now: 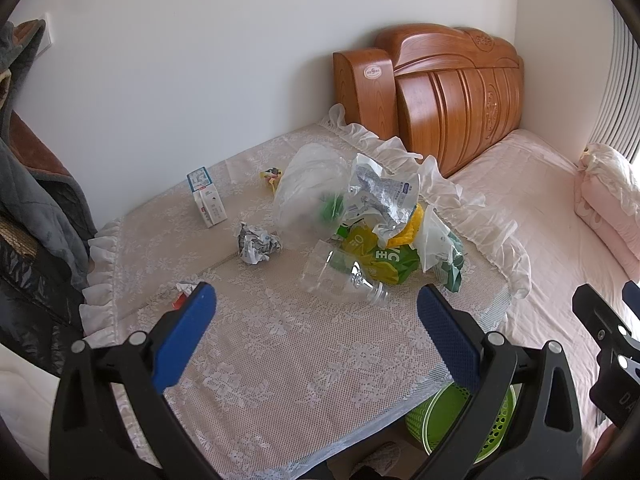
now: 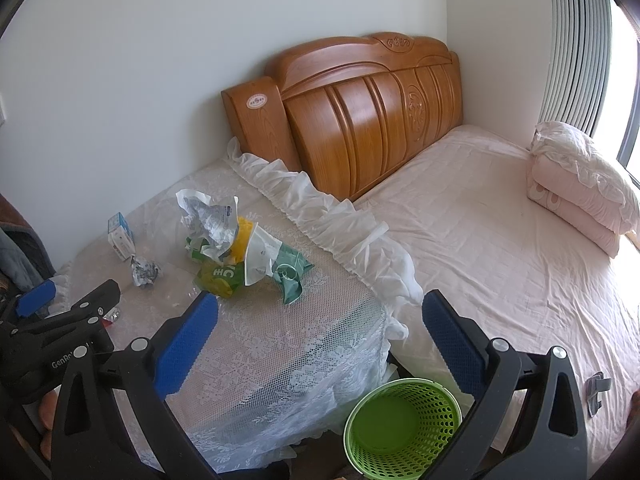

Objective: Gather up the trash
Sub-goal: 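Reach the left gripper to the white-and-blue milk carton and close on it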

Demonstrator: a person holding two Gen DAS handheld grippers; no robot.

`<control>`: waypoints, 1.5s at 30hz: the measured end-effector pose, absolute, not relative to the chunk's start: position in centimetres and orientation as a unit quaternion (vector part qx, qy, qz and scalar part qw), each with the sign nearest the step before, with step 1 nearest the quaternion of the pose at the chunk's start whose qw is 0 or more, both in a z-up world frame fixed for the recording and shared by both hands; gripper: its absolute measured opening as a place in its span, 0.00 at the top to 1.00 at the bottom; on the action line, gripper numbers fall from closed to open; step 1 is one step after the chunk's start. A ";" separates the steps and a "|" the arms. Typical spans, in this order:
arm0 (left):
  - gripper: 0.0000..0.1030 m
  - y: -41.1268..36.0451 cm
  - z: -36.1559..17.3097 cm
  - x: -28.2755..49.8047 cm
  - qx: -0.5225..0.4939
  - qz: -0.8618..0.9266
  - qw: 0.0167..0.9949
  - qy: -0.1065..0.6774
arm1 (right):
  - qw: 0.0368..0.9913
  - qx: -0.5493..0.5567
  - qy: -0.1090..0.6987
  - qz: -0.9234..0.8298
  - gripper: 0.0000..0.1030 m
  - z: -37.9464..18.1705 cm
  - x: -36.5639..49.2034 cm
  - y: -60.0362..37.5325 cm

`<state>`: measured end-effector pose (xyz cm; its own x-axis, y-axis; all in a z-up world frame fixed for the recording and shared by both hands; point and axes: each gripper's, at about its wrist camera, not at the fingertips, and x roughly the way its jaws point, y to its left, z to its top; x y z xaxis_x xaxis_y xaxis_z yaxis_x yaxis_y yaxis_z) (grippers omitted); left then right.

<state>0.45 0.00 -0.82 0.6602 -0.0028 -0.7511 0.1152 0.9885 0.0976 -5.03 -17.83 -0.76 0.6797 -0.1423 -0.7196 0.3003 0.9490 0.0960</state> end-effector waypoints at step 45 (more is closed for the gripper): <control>0.06 17.7 -10.5 25.0 -0.048 0.093 0.840 0.533 | 0.868 0.121 0.472 -0.094 0.02 -6.4 1.7 -10.5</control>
<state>25.00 17.66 -10.51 0.4146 0.1046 -0.9040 -0.2063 0.9783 0.0186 1.72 -10.55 -6.41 0.5365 -0.0483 -0.8425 0.2773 0.9530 0.1220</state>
